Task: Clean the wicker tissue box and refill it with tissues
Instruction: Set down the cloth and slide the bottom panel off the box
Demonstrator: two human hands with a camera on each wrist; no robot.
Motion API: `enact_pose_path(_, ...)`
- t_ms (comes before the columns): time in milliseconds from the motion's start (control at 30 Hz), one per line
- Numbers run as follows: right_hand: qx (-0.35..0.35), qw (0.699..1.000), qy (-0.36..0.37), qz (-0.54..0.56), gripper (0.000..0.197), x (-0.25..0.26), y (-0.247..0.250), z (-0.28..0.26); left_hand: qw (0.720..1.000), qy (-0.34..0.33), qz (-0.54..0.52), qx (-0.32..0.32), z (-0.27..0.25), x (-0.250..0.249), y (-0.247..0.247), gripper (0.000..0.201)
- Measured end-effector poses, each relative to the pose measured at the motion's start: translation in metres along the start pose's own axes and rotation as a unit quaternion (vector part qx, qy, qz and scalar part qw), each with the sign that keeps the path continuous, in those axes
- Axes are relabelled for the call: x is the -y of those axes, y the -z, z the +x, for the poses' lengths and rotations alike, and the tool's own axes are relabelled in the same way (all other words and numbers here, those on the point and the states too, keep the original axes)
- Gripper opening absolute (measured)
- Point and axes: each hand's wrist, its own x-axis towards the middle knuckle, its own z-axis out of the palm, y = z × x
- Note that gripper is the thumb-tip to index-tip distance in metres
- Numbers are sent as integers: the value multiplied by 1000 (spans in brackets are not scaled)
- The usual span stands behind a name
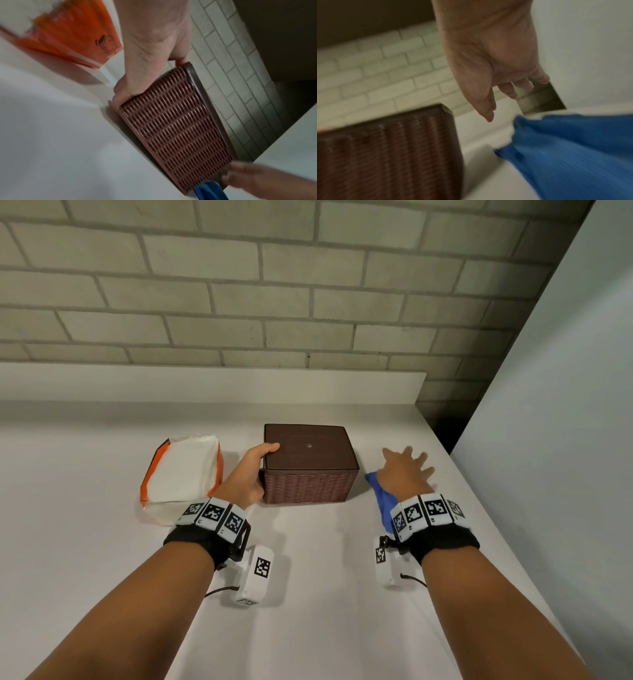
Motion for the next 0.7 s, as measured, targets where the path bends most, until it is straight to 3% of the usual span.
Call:
enact_pose_path(100, -30, 998, 50, 18, 57, 24, 22, -9, 1000, -13, 3, -5, 2, 0, -1, 16)
enact_pose_path(167, -30, 990, 129, 51, 67, 40, 34, -15, 1000, -24, 8, -5, 3, 0, -2, 17)
enact_pose_path(300, 82, 958, 271, 37, 90, 75, 33, -26, 999, -36, 18, 3, 3, 3, -1, 22)
enact_pose_path(500, 129, 943, 298, -64, 115, 110, 14, -19, 998, -58, 20, 13, 4, 3, 0, 25)
enact_pose_path(700, 129, 931, 318, -126, 124, 129, 19, -11, 997, -63, 53, 9, 7, 2, 3, 28)
